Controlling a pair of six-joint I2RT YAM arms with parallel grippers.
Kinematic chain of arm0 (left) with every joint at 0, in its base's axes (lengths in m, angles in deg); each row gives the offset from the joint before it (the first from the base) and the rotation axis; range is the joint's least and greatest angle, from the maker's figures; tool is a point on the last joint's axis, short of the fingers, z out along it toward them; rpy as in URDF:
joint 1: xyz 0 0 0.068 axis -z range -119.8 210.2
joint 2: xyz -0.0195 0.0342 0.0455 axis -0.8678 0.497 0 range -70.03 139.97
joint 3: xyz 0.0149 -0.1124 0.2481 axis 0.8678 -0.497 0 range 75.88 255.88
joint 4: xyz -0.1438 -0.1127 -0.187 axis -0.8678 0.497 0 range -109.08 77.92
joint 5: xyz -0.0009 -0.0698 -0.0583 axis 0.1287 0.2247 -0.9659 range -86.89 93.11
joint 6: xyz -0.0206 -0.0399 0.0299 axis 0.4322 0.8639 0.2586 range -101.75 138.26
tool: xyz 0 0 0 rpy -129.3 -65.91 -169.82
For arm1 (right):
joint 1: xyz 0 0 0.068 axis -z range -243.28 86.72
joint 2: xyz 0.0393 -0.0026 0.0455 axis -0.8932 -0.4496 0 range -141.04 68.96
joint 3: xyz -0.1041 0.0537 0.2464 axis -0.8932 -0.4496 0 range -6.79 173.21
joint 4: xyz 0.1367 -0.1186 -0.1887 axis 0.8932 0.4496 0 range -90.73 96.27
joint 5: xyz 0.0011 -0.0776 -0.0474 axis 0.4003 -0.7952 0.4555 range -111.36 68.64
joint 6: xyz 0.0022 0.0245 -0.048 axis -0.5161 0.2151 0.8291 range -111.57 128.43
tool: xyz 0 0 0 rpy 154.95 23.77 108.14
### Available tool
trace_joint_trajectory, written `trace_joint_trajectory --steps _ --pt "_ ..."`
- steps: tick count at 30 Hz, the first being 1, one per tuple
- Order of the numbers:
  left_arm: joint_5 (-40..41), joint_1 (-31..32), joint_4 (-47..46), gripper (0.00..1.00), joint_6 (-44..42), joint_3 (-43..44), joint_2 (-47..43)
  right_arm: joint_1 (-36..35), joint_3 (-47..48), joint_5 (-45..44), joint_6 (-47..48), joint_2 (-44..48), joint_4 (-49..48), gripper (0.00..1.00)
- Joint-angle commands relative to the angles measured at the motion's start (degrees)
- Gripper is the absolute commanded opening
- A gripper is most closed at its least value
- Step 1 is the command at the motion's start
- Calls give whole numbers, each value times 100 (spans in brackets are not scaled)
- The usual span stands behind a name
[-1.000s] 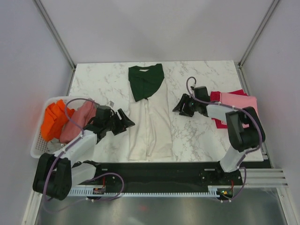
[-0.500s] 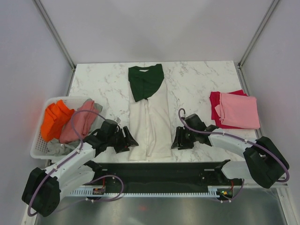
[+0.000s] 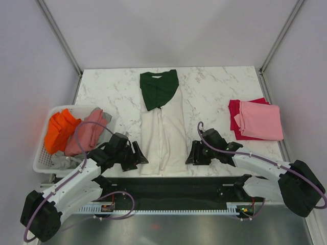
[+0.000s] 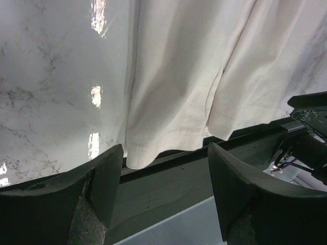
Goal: Fold and stack the t-shirts
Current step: Fold the tshirt
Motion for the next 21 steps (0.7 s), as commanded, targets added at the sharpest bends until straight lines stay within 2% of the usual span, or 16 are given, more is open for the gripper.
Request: trace_joint_trajectory --steps 1,9,17,18,19,21 --pt "389 -15 350 75 62 483 -226 -60 103 -478 -146 361 211 54" --pt "302 -120 385 77 159 458 -42 -323 173 -143 -111 -191 -289 50" --pt "170 -252 245 74 388 97 -288 -552 33 -56 -146 -579 -738 36" --pt "126 -252 236 73 396 44 -227 -560 24 -47 -155 -605 -738 33" --pt "48 -252 227 73 388 9 -192 -561 -28 -47 -164 -614 -712 23" --pt "-76 -252 148 70 370 -105 -104 -552 -90 -47 -234 -553 -659 10"
